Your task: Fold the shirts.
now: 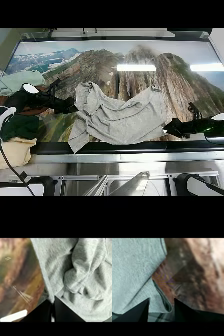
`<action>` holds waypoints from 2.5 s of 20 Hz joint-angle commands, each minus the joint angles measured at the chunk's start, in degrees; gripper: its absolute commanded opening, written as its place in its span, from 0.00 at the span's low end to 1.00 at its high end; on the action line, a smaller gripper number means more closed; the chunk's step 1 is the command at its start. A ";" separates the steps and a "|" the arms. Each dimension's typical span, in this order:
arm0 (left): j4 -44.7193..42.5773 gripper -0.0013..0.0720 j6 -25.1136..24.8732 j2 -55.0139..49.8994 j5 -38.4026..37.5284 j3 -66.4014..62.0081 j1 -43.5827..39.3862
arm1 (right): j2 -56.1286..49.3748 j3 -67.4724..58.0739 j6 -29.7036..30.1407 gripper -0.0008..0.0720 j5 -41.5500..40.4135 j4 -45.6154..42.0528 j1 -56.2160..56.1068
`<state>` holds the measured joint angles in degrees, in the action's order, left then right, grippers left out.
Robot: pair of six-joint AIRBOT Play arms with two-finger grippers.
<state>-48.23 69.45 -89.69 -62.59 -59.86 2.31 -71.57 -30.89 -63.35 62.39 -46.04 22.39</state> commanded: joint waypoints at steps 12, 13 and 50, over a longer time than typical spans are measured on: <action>0.26 0.04 -0.02 0.00 -3.30 -0.09 0.22 | -8.13 -0.22 12.63 0.16 6.88 8.09 -2.47; 0.26 0.04 -0.02 0.00 -3.43 -0.09 0.22 | -8.13 -0.87 12.61 0.15 7.56 8.11 -2.47; 27.23 0.04 -1.73 29.35 -26.60 -12.76 18.93 | 31.28 -21.79 5.18 0.03 6.08 22.93 10.75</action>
<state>-12.05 67.07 -55.61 -92.14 -79.33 27.64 -37.28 -63.68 -58.74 70.83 -20.47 35.86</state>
